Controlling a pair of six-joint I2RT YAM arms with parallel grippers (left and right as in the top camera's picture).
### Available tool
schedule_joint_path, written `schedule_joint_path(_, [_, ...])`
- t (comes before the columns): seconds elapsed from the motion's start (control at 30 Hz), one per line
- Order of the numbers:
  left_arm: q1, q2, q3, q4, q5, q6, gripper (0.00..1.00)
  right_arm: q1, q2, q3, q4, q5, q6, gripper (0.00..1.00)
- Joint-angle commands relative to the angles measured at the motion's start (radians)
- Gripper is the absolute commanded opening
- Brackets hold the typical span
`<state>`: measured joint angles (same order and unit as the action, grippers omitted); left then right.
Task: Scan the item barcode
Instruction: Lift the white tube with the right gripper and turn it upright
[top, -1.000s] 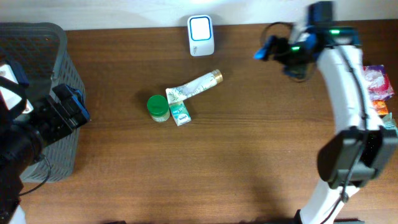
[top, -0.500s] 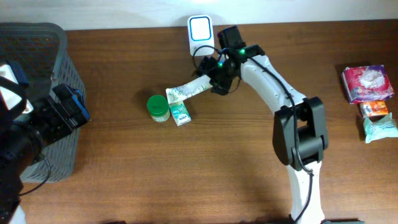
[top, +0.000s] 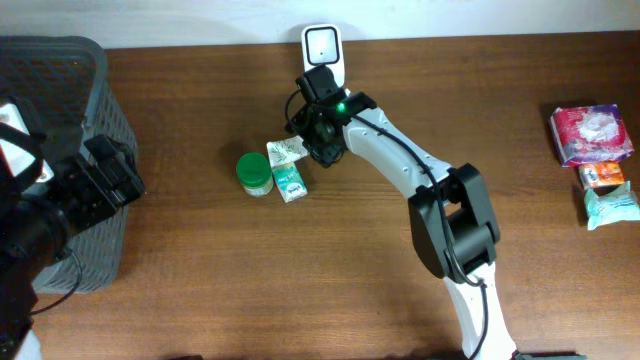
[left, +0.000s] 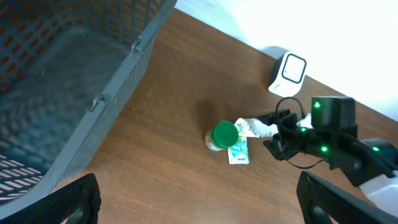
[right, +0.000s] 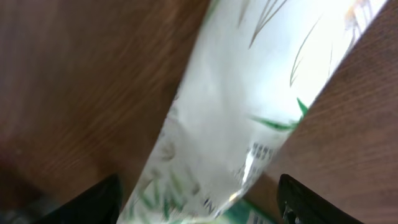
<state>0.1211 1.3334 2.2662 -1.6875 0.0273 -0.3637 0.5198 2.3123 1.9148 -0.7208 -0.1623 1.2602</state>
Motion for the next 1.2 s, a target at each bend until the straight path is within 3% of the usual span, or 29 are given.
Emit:
schedule_joint_path(0.0, [0.006, 0.001, -0.001, 0.000, 0.007, -0.010, 0.99, -0.003, 0.060, -0.004, 0.009, 0.009, 0.017, 0.74])
schedule_joint_path(0.03, [0.006, 0.001, -0.001, 0.000, 0.007, -0.010, 0.99, -0.003, 0.066, -0.004, 0.021, 0.009, 0.016, 0.73])
schedule_joint_path(0.1, [0.006, 0.002, -0.001, 0.000, 0.007, -0.010, 0.99, -0.003, 0.073, -0.005, 0.052, 0.019, 0.011, 0.53])
schedule_joint_path(0.2, [0.006, 0.002, -0.001, 0.000, 0.007, -0.010, 0.99, -0.005, 0.073, -0.005, 0.095, 0.020, -0.090, 0.38])
schedule_joint_path(0.3, [0.006, 0.002, -0.001, 0.000, 0.007, -0.010, 0.99, -0.024, 0.066, -0.004, 0.055, 0.020, -0.195, 0.04])
schedule_joint_path(0.53, [0.006, 0.001, -0.001, 0.000, 0.007, -0.010, 0.99, -0.166, -0.102, 0.003, -0.126, 0.023, -0.552, 0.04])
schedule_joint_path(0.83, [0.006, 0.002, -0.001, 0.000, 0.007, -0.010, 0.99, -0.288, -0.173, -0.008, -0.564, 0.153, -0.949, 0.04])
schedule_joint_path(0.97, [0.006, 0.001, -0.001, 0.000, 0.007, -0.010, 0.99, -0.277, -0.171, -0.096, -0.571, 0.152, -0.995, 0.04])
schedule_joint_path(1.07, [0.006, 0.001, -0.001, 0.000, 0.007, -0.010, 0.99, -0.277, -0.168, -0.220, -0.485, 0.132, -0.994, 0.04])
schedule_joint_path(1.17, [0.006, 0.002, -0.001, 0.000, 0.007, -0.010, 0.99, -0.277, -0.168, -0.259, -0.464, 0.130, -0.990, 0.27])
